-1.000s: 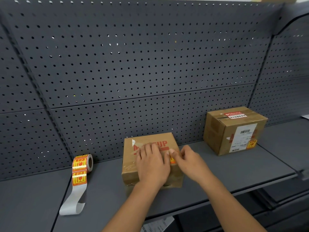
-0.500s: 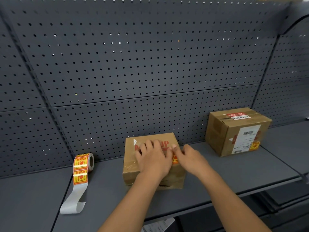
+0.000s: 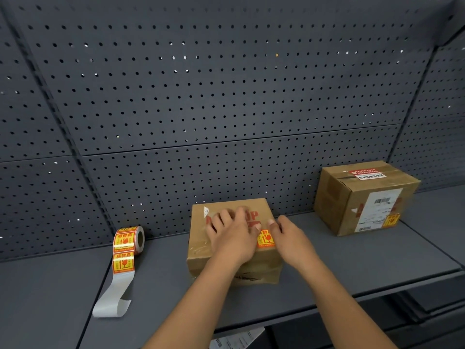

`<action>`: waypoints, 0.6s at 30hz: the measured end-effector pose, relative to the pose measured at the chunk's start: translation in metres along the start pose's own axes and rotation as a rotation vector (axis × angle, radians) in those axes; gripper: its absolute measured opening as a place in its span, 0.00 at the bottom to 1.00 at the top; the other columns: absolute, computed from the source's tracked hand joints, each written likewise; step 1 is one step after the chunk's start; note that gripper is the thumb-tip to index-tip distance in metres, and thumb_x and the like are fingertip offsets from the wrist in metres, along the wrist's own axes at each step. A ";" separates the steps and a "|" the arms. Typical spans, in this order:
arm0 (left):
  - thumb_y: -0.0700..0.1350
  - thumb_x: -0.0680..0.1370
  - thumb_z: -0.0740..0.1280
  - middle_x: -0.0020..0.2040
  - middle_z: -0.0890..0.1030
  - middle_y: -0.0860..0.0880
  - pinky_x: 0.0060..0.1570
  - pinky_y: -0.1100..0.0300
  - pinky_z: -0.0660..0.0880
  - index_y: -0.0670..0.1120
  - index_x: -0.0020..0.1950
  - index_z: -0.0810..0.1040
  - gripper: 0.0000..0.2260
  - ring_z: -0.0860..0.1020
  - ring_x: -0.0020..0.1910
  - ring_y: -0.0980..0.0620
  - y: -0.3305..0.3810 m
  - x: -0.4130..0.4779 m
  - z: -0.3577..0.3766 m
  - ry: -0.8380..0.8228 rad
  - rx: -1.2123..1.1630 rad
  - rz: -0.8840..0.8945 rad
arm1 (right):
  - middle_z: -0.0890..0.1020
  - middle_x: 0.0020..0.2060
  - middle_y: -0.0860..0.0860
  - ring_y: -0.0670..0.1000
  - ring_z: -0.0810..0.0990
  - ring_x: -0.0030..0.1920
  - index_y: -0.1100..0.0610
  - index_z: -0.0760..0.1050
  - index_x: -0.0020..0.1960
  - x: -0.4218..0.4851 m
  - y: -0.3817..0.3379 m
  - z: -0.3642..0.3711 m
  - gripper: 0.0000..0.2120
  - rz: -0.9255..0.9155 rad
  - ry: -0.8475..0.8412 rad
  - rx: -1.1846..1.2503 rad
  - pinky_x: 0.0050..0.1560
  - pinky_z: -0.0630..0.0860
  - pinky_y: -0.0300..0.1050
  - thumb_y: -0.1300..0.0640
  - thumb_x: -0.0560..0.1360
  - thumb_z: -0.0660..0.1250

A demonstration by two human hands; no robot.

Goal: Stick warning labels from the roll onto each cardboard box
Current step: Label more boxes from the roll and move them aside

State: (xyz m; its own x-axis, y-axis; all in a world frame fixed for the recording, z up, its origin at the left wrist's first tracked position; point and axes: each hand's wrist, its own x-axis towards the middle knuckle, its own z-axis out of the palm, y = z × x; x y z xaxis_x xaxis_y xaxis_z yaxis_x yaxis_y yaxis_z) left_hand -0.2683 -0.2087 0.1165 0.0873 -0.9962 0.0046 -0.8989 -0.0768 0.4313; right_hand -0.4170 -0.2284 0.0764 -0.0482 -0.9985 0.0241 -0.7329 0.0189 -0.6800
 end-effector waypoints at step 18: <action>0.58 0.84 0.61 0.75 0.65 0.54 0.78 0.45 0.52 0.62 0.80 0.63 0.23 0.57 0.77 0.44 -0.010 -0.011 -0.012 -0.061 -0.088 0.151 | 0.81 0.42 0.51 0.53 0.80 0.44 0.55 0.71 0.48 0.001 0.000 0.000 0.23 0.013 -0.038 0.067 0.43 0.74 0.51 0.37 0.84 0.52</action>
State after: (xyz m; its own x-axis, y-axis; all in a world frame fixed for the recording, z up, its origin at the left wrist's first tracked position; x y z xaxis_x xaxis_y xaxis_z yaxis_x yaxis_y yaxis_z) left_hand -0.2553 -0.1969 0.1229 -0.0743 -0.9970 0.0220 -0.8587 0.0752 0.5069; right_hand -0.4172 -0.2293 0.0759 -0.0309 -0.9994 -0.0122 -0.6856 0.0301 -0.7274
